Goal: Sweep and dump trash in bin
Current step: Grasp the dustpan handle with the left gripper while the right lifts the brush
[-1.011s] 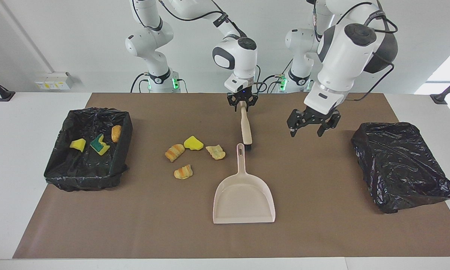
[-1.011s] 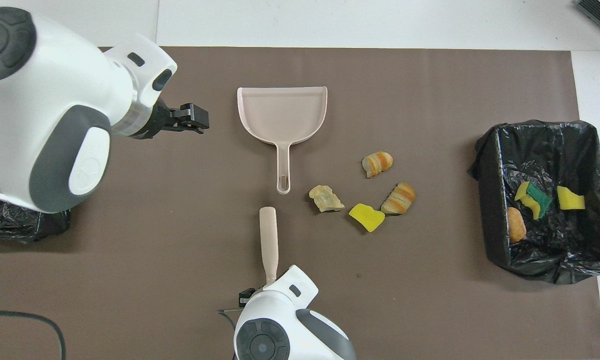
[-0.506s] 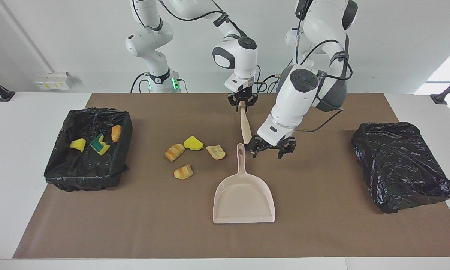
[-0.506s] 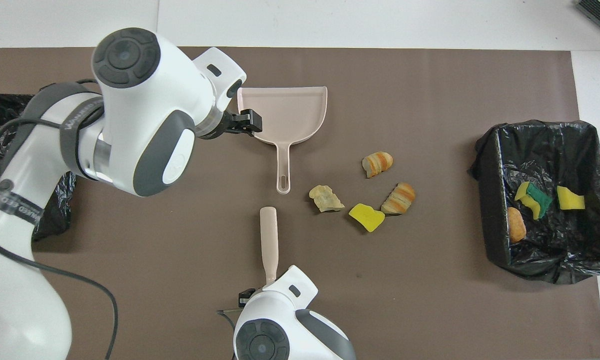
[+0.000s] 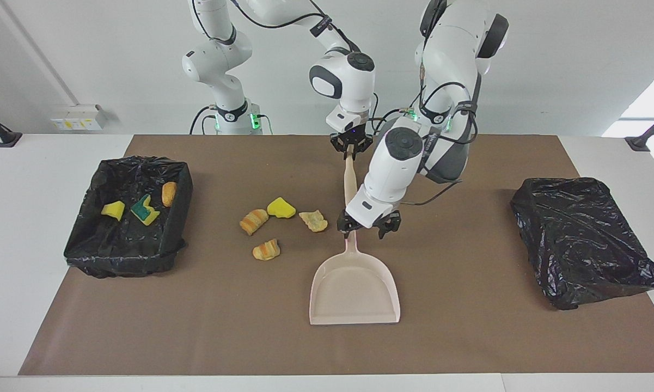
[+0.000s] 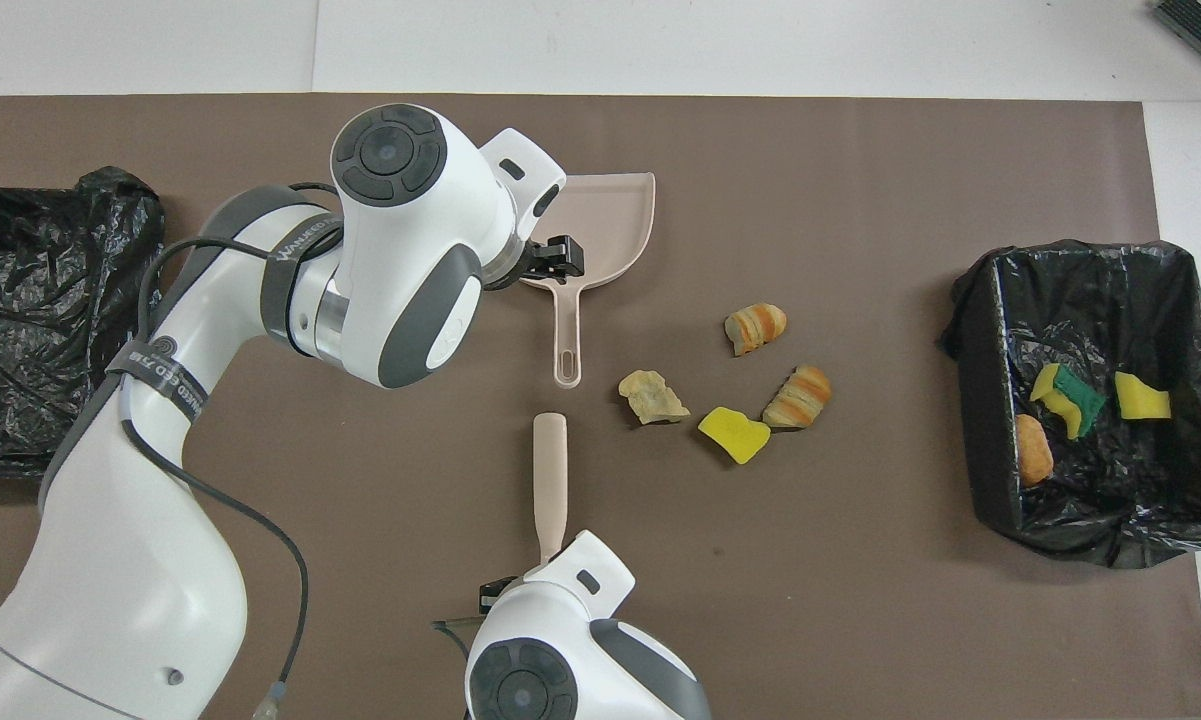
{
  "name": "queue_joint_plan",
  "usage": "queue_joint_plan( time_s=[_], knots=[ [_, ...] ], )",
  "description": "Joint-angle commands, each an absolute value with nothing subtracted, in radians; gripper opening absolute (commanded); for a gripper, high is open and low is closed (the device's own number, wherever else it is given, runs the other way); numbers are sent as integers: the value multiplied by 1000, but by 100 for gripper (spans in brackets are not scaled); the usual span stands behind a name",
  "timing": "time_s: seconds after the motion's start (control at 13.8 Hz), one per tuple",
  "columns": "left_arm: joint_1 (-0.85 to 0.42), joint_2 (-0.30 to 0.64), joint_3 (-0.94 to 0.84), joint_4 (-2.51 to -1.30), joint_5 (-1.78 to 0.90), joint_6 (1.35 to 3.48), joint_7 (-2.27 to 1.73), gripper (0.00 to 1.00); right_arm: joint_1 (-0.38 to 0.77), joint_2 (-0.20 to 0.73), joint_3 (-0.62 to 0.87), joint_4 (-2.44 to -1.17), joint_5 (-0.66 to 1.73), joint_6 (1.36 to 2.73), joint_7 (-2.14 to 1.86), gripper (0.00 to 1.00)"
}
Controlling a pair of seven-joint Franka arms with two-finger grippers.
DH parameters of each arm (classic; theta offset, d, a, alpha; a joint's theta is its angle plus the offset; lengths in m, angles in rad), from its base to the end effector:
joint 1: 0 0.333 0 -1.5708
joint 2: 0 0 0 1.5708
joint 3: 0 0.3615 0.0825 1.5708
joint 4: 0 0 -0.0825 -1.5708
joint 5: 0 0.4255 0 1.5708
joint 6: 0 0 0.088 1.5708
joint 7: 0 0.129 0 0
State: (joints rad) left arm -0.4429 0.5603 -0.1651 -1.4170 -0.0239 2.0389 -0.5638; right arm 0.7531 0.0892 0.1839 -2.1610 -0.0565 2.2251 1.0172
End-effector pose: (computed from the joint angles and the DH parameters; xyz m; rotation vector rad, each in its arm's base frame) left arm 0.6534 -0.4278 0.3844 3.0134 -0.0095 -0.0040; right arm 0.3475 0.4669 0.3523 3.1057 -0.0711 0.0159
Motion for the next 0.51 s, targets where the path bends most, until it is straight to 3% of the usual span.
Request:
queue_joint_plan(
  time_s=[0.0,0.29,0.36,0.43],
  knots=[
    [-474,583,-149,-1397,-9,2040,-615,100,735,-1,186,-2187,-18,2143,997,0],
    [-472,575,-150,-1428,-9,2037,-614,98,629,-92,181,-2198,-18,2033,901,0],
    [-472,575,-150,-1433,-9,2031,-612,85,586,-118,183,-2207,-18,1988,853,0],
    [-474,575,-149,-1446,-8,2036,-612,79,569,-152,181,-2227,-18,1968,798,0]
  ],
)
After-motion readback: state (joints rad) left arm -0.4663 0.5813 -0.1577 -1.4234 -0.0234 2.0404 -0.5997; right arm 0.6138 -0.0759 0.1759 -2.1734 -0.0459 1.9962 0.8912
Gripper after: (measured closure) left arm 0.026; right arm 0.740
